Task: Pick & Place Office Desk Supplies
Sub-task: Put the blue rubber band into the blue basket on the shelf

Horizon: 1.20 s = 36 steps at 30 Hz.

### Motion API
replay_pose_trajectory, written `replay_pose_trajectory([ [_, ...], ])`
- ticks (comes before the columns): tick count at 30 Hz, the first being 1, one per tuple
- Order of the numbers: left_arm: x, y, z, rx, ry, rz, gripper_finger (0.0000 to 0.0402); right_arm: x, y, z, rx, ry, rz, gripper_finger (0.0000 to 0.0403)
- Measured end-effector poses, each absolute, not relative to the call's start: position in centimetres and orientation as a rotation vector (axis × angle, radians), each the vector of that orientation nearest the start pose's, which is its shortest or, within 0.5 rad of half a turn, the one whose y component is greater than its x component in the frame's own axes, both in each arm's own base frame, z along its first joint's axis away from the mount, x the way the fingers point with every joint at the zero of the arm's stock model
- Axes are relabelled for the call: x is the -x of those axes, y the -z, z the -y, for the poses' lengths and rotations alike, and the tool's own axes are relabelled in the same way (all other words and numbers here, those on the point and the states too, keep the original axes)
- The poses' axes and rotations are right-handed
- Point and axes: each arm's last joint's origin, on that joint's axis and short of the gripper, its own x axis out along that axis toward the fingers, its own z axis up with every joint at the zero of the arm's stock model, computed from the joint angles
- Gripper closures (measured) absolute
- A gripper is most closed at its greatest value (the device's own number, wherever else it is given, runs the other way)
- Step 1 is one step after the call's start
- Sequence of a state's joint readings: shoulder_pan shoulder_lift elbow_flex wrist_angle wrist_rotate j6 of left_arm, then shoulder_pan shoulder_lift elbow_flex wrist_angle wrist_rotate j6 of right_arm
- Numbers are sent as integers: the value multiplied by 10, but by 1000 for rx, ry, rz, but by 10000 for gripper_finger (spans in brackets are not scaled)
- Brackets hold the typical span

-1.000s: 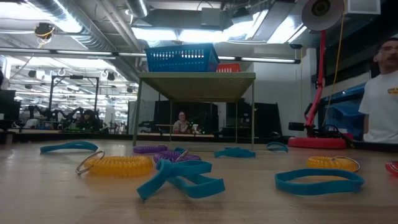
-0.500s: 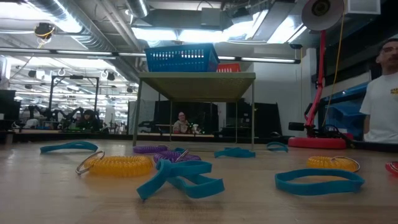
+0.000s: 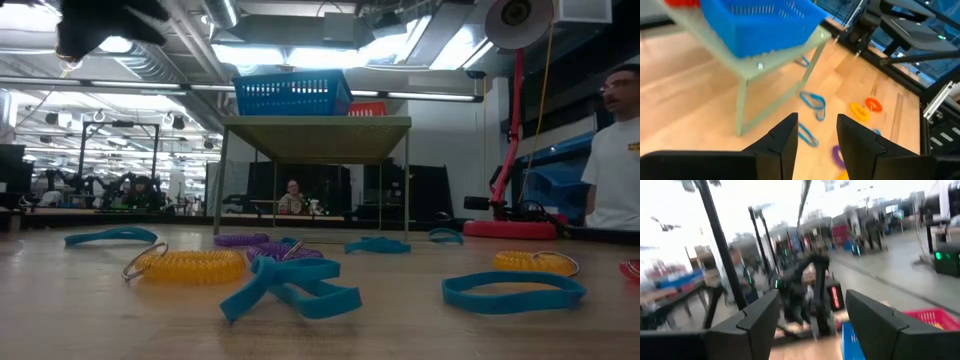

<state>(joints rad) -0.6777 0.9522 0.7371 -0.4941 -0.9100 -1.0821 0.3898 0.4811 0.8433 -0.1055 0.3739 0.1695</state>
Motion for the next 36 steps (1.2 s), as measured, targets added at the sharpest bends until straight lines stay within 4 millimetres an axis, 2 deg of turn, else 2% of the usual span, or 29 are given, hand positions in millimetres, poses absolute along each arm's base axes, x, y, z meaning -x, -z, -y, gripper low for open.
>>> replay_pose_trajectory([
  [3,-155,-261,101,559,-450,-349,267,-67,-383,-18,-245,-89,335,172],
  [5,-153,-253,102,558,-451,-433,267,-59,-376,-15,-254,-102,356,172],
  [11,-150,-222,103,537,-555,-728,267,-52,-366,-11,-278,-95,370,172],
  [17,-158,-206,106,581,-598,-815,267,-52,-365,-12,-288,-104,367,172],
  [21,-164,-175,104,684,-566,-816,267,-52,-365,-12,-289,-112,367,172],
  [24,-163,-159,94,692,-587,-847,267,-52,-365,-12,-305,-126,364,172],
  [29,-169,-162,81,649,-574,-845,267,-52,-365,-12,-344,-134,356,172],
  [36,-179,-157,62,604,-532,-971,267,-53,-364,-13,-354,-135,350,172],
])
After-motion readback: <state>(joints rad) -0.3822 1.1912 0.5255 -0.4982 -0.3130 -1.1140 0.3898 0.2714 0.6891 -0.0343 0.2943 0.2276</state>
